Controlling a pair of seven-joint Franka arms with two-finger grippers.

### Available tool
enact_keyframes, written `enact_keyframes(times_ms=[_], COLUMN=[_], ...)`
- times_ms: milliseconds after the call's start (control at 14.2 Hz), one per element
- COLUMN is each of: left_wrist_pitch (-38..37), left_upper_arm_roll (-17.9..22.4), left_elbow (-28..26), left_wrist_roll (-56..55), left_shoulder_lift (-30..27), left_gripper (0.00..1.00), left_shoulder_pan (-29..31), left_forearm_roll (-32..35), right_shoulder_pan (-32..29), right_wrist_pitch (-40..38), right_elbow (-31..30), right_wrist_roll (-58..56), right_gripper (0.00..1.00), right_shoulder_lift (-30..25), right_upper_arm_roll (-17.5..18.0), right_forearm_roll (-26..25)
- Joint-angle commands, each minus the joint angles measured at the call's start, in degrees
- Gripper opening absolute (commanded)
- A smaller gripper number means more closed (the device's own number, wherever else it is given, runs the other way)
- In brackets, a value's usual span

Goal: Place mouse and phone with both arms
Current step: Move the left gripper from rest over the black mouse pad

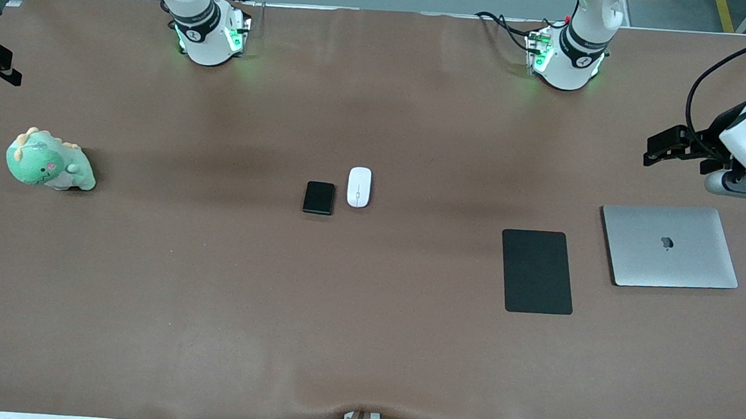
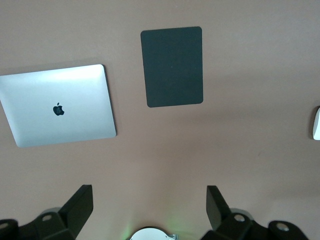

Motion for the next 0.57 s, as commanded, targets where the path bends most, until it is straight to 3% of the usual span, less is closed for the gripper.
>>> enact_keyframes(times_ms=[0,495], left_wrist_pitch=[-0.31,9.08], left_upper_arm_roll=[-0.01,0.17], left_elbow=[0.79,7.82], left_wrist_roll=[-1.06,-9.14], left_shoulder_lift=[1.76,12.39], left_gripper=[1.00,1.00], left_shoulder_pan=[0.33,0.41], left_forearm_roll=[-1.31,-1.05], right_shoulder_pan=[-0.53,-0.62], right_wrist_pitch=[0.04,0.13], right_elbow=[-0.78,-0.78], right_wrist_roll=[0.02,0.02], right_gripper=[1.00,1.00], right_shoulder_lift=[-0.88,-0.88], right_upper_arm_roll=[0.40,0.40], right_forearm_roll=[0.22,0.22])
